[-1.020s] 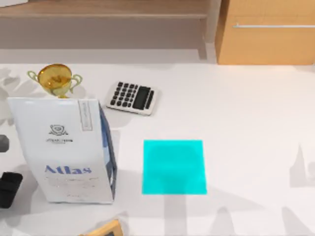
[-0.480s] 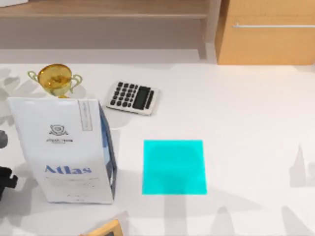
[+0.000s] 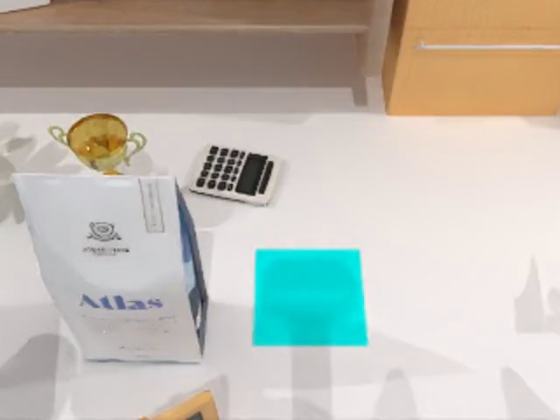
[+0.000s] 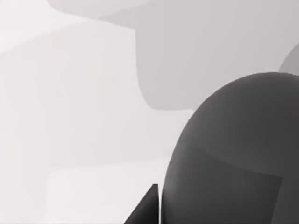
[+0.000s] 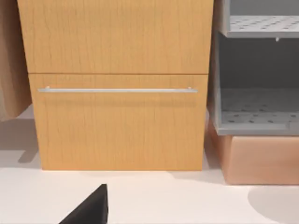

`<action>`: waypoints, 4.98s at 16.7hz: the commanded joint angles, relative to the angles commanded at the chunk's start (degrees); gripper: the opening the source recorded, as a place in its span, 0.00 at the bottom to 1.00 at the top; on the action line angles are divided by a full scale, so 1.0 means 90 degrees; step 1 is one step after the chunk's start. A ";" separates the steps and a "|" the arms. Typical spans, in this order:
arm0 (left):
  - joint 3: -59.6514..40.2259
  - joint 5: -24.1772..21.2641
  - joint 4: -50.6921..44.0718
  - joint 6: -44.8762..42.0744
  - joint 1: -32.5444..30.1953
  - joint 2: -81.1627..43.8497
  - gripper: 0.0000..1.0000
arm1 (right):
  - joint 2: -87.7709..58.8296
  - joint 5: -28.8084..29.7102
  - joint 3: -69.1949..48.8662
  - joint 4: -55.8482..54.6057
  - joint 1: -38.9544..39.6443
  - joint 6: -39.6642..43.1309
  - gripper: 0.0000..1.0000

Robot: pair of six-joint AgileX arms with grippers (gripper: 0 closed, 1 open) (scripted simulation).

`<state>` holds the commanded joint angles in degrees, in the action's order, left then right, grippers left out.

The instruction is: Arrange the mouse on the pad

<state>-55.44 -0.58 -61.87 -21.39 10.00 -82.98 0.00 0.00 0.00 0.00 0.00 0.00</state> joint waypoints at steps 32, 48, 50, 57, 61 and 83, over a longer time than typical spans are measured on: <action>-0.5198 -0.0341 -0.0043 -1.0341 -0.3883 -0.2745 0.00 | 0.0000 0.0000 0.0000 0.0000 0.0000 0.0000 1.00; -0.5287 -0.0048 -0.0811 -1.2739 -0.6185 -0.4597 0.00 | 0.0000 0.0000 0.0000 0.0000 0.0000 0.0000 1.00; -0.5278 -0.0080 -0.0806 -1.2762 -0.6213 -0.4596 0.00 | 0.0000 0.0000 0.0000 0.0000 0.0000 0.0000 1.00; -0.4906 -0.0672 -0.0724 -1.3035 -0.6521 -0.4730 0.00 | 0.0000 0.0000 0.0000 0.0000 0.0000 0.0000 1.00; -0.4680 -0.0748 -0.0492 -1.3009 -0.6496 -0.4807 0.00 | 0.0000 0.0000 0.0000 0.0000 0.0000 0.0000 1.00; -0.4572 -0.0038 0.0159 -1.2751 -0.6197 -0.4889 0.83 | 0.0000 0.0000 0.0000 0.0000 0.0000 0.0000 1.00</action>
<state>-96.58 -0.93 -60.45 -136.15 -45.76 -126.98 0.00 0.00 0.00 0.00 0.00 0.00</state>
